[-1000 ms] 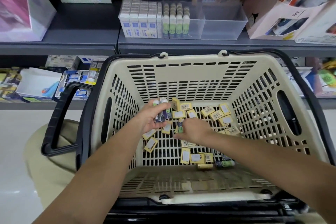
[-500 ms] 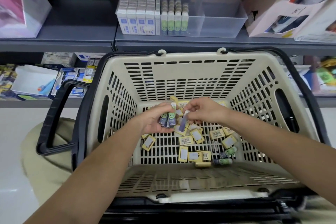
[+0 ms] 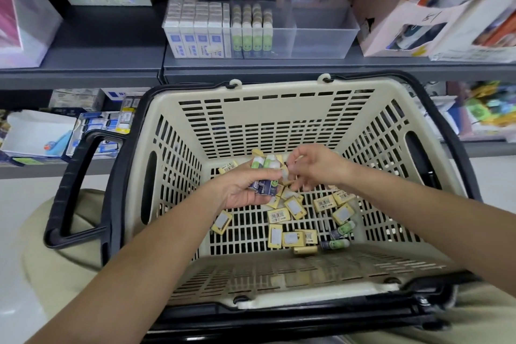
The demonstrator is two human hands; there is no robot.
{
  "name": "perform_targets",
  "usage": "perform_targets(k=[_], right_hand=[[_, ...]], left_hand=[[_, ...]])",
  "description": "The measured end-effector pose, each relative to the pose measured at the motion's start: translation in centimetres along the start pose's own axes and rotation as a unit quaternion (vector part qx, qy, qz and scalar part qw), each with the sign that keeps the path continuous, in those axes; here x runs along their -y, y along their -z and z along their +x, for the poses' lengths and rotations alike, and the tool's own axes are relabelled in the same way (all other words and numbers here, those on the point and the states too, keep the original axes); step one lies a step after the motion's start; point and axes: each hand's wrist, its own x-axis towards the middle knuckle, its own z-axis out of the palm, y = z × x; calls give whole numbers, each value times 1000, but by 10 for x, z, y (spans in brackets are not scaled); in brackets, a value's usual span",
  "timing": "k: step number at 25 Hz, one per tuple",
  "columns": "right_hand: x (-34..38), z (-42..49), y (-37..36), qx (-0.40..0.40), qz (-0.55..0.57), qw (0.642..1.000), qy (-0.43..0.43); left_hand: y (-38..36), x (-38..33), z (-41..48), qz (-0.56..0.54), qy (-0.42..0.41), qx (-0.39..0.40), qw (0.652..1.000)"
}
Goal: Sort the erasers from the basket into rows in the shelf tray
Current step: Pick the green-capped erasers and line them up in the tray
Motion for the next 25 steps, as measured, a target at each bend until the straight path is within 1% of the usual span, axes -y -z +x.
perform_targets(k=[1, 2, 3, 4, 5, 6, 7, 8, 10, 13, 14, 17, 18, 19, 20, 22, 23, 25], right_hand=[[-9, -2, 8, 9, -137, 990, -10], [-21, -5, 15, 34, -276, 960, -30], [-33, -7, 20, 71, -383, 919, -59], [-47, -10, 24, 107, -452, 881, -91], [-59, -12, 25, 137, -497, 849, -117], [-69, -13, 26, 155, -531, 823, -129], [-76, -13, 26, 164, -556, 804, -129], [-83, -12, 26, 168, -569, 796, -118], [-92, -11, 26, 175, -578, 793, -77], [-101, -12, 25, 192, -611, 768, -9], [-104, -12, 23, 198, -624, 756, 5], [-108, -10, 19, 216, -678, 701, 39], [-109, -9, 17, 218, -684, 694, 50], [-109, -8, 16, 216, -682, 696, 59], [-109, -7, 16, 210, -671, 709, 59], [-107, -6, 14, 203, -629, 750, 34], [-107, -6, 13, 214, -616, 758, 19], [-107, -5, 8, 241, -617, 749, -4]], left_hand=[[-1, 0, 1, -1, -2, -11, 1000], [-1, 0, 2, -4, 0, -20, 1000], [-2, 1, 3, -4, 3, -27, 1000], [-3, 1, 3, -2, 8, -30, 1000], [-5, 2, 2, 2, 14, -30, 999], [-7, 2, 2, 6, 21, -28, 999], [-8, 3, 1, 10, 29, -28, 999], [-10, 3, 1, 15, 35, -28, 999], [-11, 3, 1, 21, 39, -31, 999], [-11, 2, 1, 32, 36, -31, 998], [-10, 2, 1, 33, 34, -32, 998], [-11, 0, 0, 40, 32, -37, 998], [-11, 0, 0, 43, 31, -38, 998], [-11, 0, -1, 43, 30, -38, 998], [-10, 0, -1, 42, 30, -38, 998], [-9, -1, -1, 41, 29, -36, 998], [-9, -1, -1, 43, 29, -35, 998], [-9, 0, -1, 45, 31, -36, 998]])
